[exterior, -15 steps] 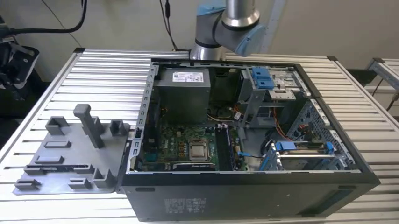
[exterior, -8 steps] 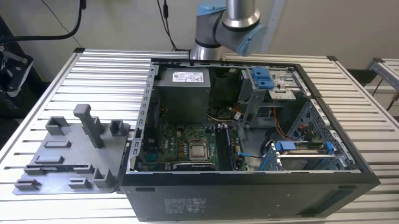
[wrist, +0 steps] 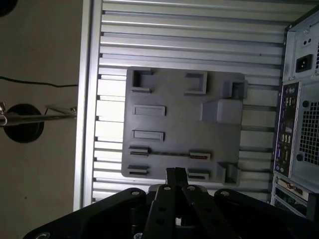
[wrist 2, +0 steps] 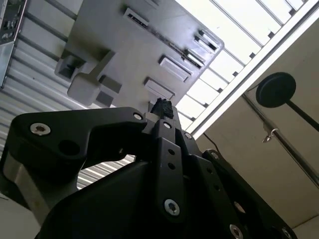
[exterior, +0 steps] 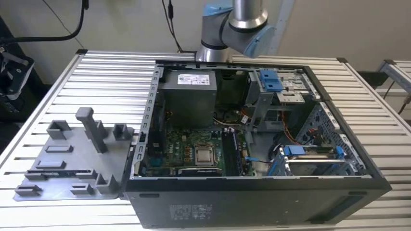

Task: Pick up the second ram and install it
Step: 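Pick up the second ram and move it above second insertion slot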

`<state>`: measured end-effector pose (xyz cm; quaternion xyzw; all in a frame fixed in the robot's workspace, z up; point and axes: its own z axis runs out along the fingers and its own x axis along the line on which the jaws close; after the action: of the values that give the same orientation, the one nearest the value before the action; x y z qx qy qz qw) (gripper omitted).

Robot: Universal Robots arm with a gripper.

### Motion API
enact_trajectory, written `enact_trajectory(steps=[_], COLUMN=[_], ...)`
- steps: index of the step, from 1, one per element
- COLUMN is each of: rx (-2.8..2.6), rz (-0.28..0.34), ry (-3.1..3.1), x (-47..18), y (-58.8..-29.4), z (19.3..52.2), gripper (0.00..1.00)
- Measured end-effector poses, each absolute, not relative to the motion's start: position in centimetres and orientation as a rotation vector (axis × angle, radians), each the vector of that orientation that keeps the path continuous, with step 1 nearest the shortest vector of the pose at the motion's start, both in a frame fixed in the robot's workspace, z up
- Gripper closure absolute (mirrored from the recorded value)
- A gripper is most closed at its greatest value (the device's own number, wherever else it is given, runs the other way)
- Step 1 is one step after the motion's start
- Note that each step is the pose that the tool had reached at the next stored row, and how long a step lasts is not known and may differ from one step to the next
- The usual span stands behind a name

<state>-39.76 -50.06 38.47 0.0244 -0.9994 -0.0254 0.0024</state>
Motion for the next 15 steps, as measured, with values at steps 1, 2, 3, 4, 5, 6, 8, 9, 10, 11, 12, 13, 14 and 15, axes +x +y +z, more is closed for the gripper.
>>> enact_trajectory(steps=[1,2,3,4,5,6,8,9,10,11,12,13,14,15], rx=[0.077,0.077,0.077,0.077,0.077,0.078,0.079,0.086,0.101,0.119,0.147,0.175,0.205,0.233], rz=[-0.080,-0.080,-0.080,-0.080,-0.080,-0.080,-0.080,-0.080,-0.080,-0.080,-0.080,-0.079,-0.079,-0.079], ry=[-3.135,-3.135,-3.135,-3.135,-3.135,-3.135,-3.135,-3.134,-3.134,-3.133,-3.131,-3.129,-3.127,-3.125], x=[-39.76,-39.76,-39.76,-39.76,-39.76,-39.76,-39.76,-39.76,-39.76,-39.75,-39.75,-39.76,-39.76,-39.76], y=[-50.06,-50.06,-50.06,-50.06,-50.06,-50.06,-50.06,-50.06,-50.06,-50.06,-50.06,-50.06,-50.06,-50.06], z=[38.47,38.47,38.47,38.47,38.47,38.47,38.47,38.48,38.47,38.47,38.47,38.47,38.47,38.47], gripper=[0.89,0.89,0.89,0.89,0.89,0.89,0.89,0.89,0.89,0.89,0.89,0.89,0.89,0.89])
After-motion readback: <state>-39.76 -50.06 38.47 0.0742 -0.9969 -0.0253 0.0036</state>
